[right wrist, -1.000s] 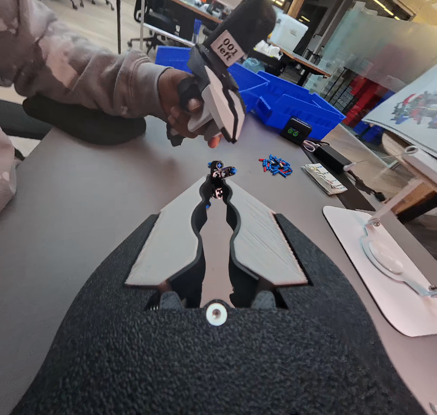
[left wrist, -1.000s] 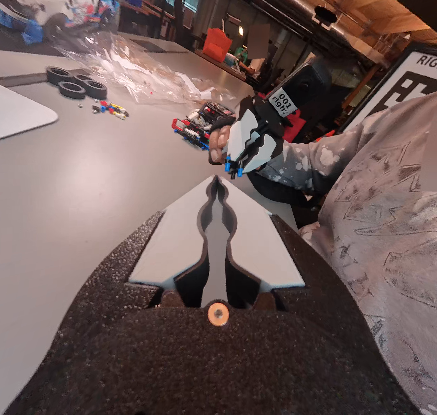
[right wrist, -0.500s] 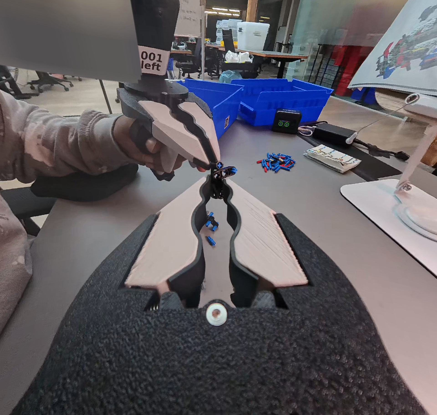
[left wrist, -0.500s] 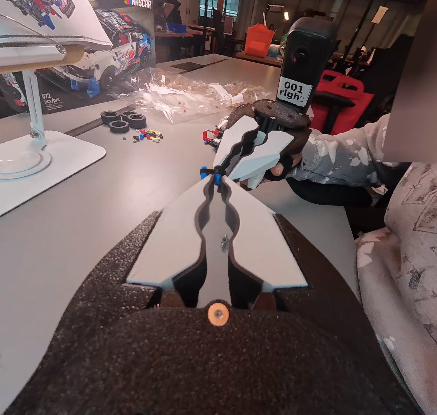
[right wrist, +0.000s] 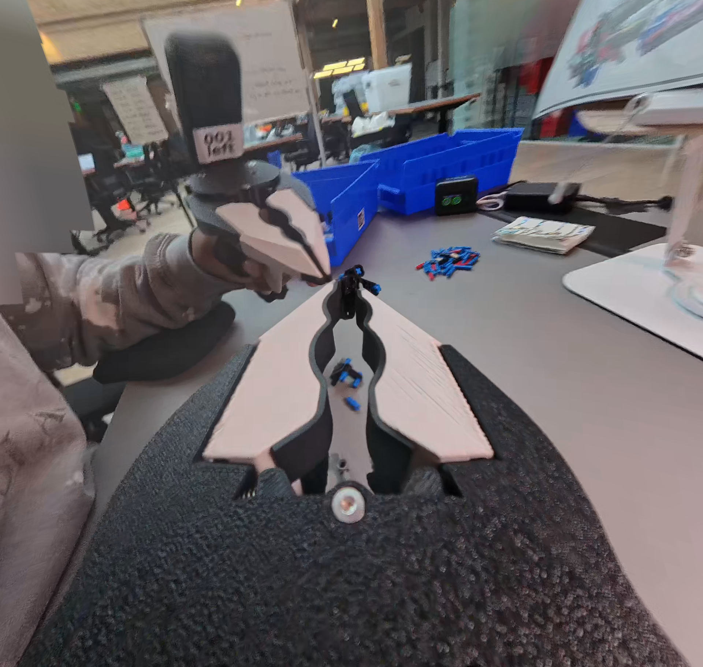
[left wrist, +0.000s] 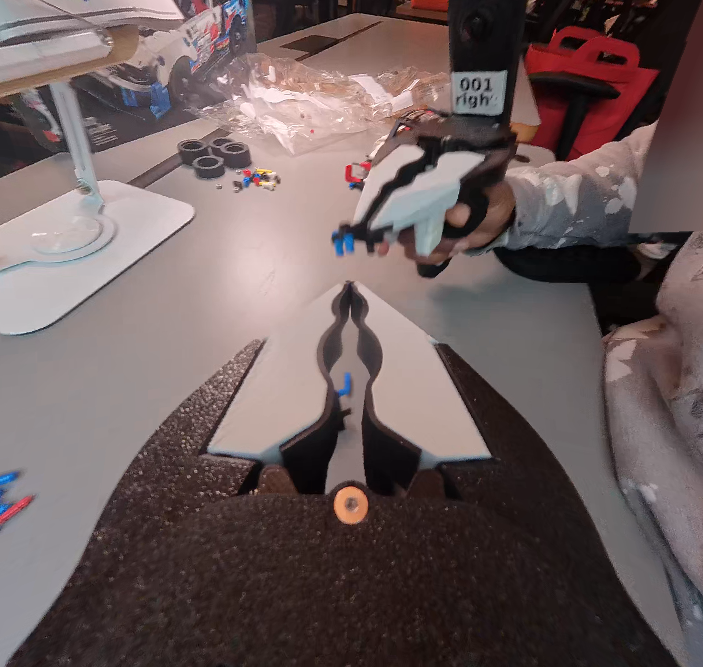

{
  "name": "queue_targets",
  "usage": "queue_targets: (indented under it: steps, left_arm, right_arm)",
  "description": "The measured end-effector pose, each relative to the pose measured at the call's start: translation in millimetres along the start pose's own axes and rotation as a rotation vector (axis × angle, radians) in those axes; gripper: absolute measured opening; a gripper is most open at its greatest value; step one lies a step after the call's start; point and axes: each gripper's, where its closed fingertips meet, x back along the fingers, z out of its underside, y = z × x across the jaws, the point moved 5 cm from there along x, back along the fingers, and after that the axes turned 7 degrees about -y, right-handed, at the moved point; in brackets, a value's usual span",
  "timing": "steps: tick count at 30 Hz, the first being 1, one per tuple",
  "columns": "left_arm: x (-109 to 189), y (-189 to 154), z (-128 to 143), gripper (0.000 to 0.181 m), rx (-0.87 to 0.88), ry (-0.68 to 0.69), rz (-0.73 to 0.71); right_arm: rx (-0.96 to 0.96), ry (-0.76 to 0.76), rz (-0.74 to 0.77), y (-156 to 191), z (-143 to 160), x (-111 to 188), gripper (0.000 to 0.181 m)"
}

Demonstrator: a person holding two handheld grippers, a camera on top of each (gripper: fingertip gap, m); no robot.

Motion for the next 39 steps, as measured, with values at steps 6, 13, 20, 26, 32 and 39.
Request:
queue_targets:
  steps: [6,13,20,26,32,39]
  left_arm:
    - [3.6,7.0,1.5,0.000,0.036,-0.017,0.010]
    - [-8.4,-2.5,-6.6,0.014,0.032,-0.116,-0.017]
    - [-11.1,-5.6,-6.6,0.004,-0.066,-0.090,-0.072]
    - [-8.2,-9.3,0.6,0.002,-0.006,-0.062,0.046]
    - [-15.1,-26.7,10.1,0.002,0.141,-0.026,0.257]
    - [-16.7,-28.9,13.4,0.002,0.340,-0.020,0.361]
  right_arm:
    - [0.006,-0.063,0.024,-6.7,-17.2,12.7,0.006]
    - [-0.133,-0.019,-0.027,3.0,-3.8,1.3,0.007]
    - [-0.152,0.017,-0.022,10.5,4.1,-4.8,0.008]
    - [0.143,0.097,-0.134,17.4,5.8,3.6,0.035]
    - [0.412,0.183,-0.286,41.4,21.3,6.3,0.052]
    - [0.549,0.199,-0.264,44.5,26.2,8.0,0.032]
